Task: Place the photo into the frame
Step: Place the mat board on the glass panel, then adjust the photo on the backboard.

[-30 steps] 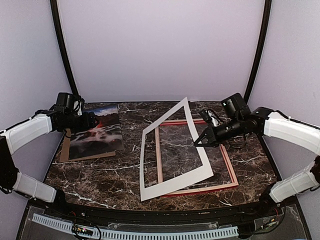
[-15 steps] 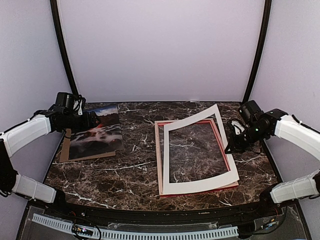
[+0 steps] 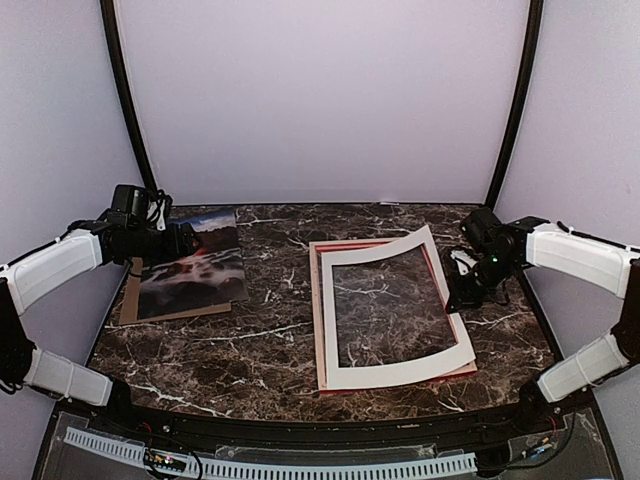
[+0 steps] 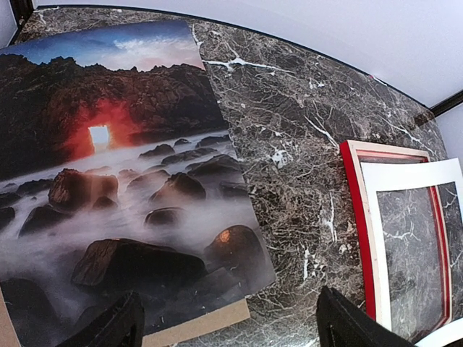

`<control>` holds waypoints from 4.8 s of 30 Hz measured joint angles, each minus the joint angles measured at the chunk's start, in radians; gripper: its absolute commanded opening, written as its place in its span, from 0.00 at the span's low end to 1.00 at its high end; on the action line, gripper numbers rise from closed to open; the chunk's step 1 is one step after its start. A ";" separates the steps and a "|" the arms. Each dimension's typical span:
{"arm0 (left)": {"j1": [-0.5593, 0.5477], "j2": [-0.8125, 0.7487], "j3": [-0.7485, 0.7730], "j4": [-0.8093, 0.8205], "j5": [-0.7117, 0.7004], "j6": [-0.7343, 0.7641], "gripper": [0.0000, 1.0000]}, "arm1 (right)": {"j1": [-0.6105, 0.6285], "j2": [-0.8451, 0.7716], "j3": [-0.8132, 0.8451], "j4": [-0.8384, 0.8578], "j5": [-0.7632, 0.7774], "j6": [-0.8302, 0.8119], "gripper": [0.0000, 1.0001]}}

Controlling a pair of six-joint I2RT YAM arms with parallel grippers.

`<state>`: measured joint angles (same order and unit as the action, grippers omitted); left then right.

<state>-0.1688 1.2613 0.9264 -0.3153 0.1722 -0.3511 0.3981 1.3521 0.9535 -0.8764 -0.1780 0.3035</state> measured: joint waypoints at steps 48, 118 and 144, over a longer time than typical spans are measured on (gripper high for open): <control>-0.026 0.000 0.000 0.000 0.011 -0.009 0.99 | -0.032 0.110 -0.012 0.152 0.010 0.012 0.04; 0.295 0.363 0.300 -0.226 -0.047 0.172 0.99 | -0.132 0.246 -0.014 0.411 0.108 0.015 0.55; 0.341 0.725 0.388 -0.040 -0.129 0.078 0.90 | -0.117 0.142 -0.013 0.466 0.014 0.015 0.54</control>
<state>0.1719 1.9865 1.3140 -0.3550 0.0437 -0.2729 0.2810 1.4937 0.9409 -0.4107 -0.1642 0.3183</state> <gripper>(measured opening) 0.918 0.541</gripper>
